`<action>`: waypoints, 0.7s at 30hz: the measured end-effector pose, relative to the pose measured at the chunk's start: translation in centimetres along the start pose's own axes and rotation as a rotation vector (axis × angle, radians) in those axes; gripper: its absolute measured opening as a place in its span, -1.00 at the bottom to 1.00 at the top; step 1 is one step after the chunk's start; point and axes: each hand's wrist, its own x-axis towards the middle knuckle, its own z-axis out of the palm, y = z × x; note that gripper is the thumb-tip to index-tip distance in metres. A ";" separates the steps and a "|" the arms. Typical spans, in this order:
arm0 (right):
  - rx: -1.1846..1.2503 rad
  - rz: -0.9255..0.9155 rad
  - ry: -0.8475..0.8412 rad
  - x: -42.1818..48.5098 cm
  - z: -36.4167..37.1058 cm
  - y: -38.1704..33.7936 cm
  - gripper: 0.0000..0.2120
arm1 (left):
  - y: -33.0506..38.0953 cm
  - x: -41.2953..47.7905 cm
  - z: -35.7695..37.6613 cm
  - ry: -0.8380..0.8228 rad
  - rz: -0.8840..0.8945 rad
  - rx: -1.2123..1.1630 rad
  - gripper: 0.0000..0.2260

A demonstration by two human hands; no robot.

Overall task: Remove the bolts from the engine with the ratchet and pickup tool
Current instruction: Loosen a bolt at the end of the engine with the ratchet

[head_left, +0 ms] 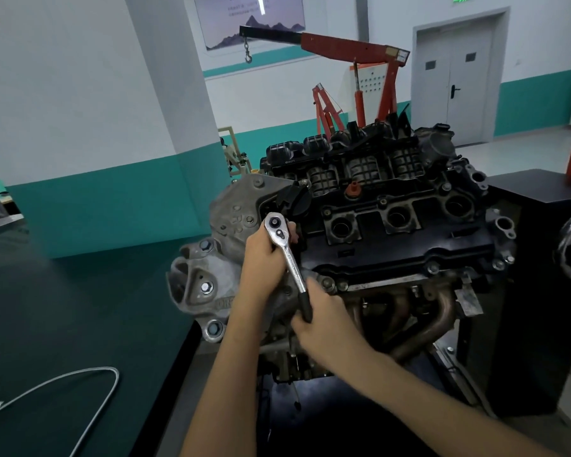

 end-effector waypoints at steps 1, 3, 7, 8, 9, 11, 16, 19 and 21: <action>-0.039 -0.018 -0.030 0.4 -1.3 0.5 -0.80 | 0.1 0.0 -0.2 0.000 0.042 0.004 -0.77; -0.217 -0.066 -0.092 1.6 -4.9 1.4 -0.83 | 0.3 -0.1 -0.5 -0.009 0.134 -0.002 -0.77; -0.855 -0.261 -0.108 5.9 -12.1 1.3 -0.70 | 0.6 0.0 -0.5 -0.015 0.167 0.026 -0.90; -0.931 -0.303 -0.103 6.8 -13.1 1.0 -0.68 | 0.6 0.0 -0.5 -0.008 0.162 0.034 -0.89; -0.956 -0.327 -0.099 7.3 -13.5 0.8 -0.68 | 0.5 -0.1 -0.5 0.006 0.154 0.048 -0.88; -0.937 -0.309 -0.058 6.7 -12.8 0.8 -0.74 | 0.5 -0.1 -0.4 0.048 0.126 0.082 -0.89; -0.241 -0.050 -0.075 1.1 -4.7 1.9 -0.79 | 0.1 -0.1 0.0 0.133 0.117 0.172 -0.88; 0.052 -0.012 -0.074 0.0 0.0 1.0 -0.82 | 0.3 -0.3 0.1 0.155 0.070 0.132 -0.85; 0.054 -0.014 -0.068 0.2 0.2 0.8 -0.78 | 0.5 -0.4 0.0 0.145 0.049 0.099 -0.75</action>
